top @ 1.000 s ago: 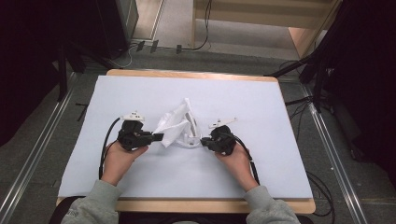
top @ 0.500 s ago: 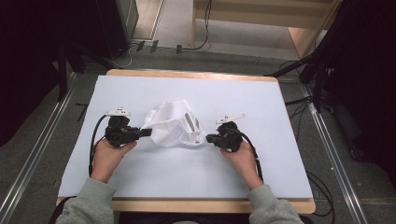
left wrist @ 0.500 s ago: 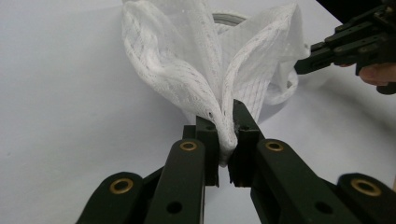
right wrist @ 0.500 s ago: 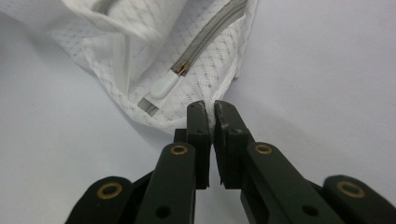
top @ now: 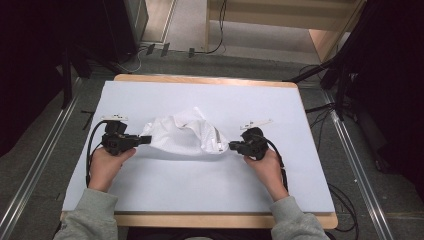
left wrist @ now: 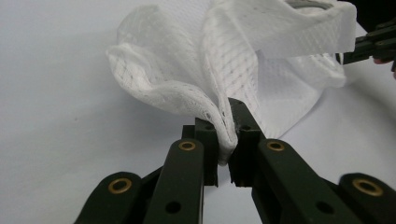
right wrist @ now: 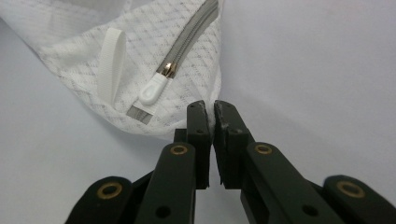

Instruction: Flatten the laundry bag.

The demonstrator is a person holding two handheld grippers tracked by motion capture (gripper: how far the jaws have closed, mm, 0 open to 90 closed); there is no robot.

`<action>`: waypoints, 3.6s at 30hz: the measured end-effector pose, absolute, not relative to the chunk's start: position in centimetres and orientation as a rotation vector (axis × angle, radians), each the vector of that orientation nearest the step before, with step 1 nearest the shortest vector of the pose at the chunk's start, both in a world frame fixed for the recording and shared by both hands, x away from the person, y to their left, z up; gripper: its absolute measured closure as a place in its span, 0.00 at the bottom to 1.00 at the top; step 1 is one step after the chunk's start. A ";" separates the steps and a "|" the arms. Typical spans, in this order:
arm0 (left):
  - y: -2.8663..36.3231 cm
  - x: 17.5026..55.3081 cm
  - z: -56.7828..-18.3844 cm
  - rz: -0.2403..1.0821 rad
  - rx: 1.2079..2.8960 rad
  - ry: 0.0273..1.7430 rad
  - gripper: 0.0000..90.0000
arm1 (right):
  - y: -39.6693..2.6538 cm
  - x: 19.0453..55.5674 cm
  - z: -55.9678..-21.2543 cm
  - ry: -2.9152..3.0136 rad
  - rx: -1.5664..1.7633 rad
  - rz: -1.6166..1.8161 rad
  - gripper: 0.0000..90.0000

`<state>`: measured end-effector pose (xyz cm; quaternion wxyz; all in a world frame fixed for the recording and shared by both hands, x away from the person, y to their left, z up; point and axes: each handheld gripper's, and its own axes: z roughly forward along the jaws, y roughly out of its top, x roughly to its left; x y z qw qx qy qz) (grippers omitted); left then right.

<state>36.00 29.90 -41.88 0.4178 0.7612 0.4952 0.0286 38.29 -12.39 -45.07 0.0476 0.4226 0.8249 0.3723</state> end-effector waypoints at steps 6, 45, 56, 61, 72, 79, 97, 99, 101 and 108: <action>30.4 36.9 -43.1 0.025 1.912 1.293 0.94 | -12.7 38.5 -45.3 2.521 1.287 1.110 0.97; 32.6 34.1 -43.4 0.096 1.881 1.297 0.41 | -4.7 38.2 -42.6 2.640 0.973 1.261 0.63; 32.8 33.5 -43.5 0.108 1.891 1.300 0.40 | -1.8 39.3 -43.1 2.688 0.929 1.233 0.57; 33.0 33.3 -43.5 0.112 1.893 1.303 0.40 | -0.8 39.7 -43.7 2.702 0.932 1.209 0.54; 33.2 33.2 -43.5 0.111 1.889 1.305 0.40 | 1.1 40.8 -45.7 2.735 0.958 1.159 0.54; 33.3 33.1 -43.5 0.113 1.889 1.310 0.40 | 2.0 40.4 -46.3 2.720 0.902 1.118 0.72; 33.5 33.1 -43.5 0.110 1.874 1.314 0.40 | 1.4 40.0 -44.9 2.728 0.935 1.234 1.00; 33.5 33.1 -43.4 0.113 1.873 1.309 0.40 | 1.2 39.5 -44.0 2.733 0.916 1.265 1.00; 33.5 33.2 -43.3 0.112 1.868 1.309 0.40 | 1.1 38.8 -43.3 2.743 0.898 1.276 1.00; 33.4 33.5 -43.1 0.111 1.866 1.299 0.40 | 0.1 36.9 -42.0 2.760 0.876 1.318 1.00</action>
